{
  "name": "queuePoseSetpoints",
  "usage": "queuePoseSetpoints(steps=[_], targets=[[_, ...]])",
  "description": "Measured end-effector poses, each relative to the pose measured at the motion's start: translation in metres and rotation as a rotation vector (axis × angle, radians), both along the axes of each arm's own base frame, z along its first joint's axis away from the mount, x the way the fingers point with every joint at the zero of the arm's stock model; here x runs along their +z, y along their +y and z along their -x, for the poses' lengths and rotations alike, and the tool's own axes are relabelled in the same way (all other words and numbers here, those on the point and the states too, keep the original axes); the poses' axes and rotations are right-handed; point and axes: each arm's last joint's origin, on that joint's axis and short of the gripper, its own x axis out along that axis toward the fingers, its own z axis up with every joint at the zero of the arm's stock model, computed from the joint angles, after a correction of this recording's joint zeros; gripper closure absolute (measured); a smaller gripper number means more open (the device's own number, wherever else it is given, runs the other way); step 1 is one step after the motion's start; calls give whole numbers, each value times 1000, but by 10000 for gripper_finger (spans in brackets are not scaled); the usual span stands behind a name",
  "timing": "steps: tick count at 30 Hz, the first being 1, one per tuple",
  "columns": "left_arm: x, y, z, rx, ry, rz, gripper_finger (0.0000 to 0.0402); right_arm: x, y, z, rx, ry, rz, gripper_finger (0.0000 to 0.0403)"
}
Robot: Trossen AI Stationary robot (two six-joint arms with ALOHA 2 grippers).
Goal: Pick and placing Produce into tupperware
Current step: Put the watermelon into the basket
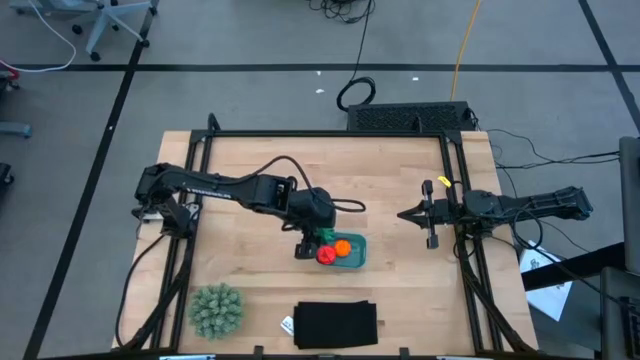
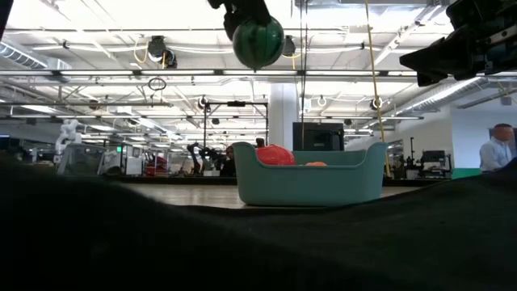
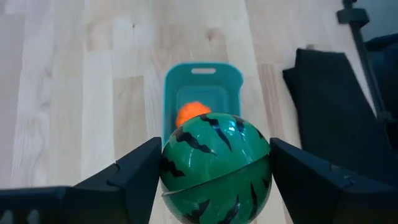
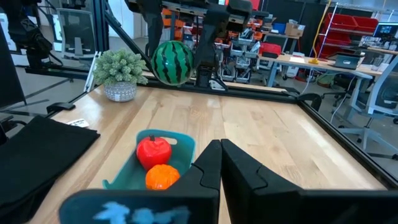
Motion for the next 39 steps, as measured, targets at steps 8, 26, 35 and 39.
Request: queuePoseSetpoints(steps=[8, 26, 35, 39], targets=[[3, 8, -6, 1, -61, -3, 130, 1, 0, 0, 0, -13, 0, 403], [-37, 2, -85, -131, -46, -16, 130, 1, 0, -1, -4, -8, 1, 403], [-84, -13, -105, -173, 11, -24, 130, 1, 0, -1, -4, -10, 1, 403], [-89, -18, -107, -179, 10, -23, 130, 1, 0, -1, -4, -10, 1, 403]])
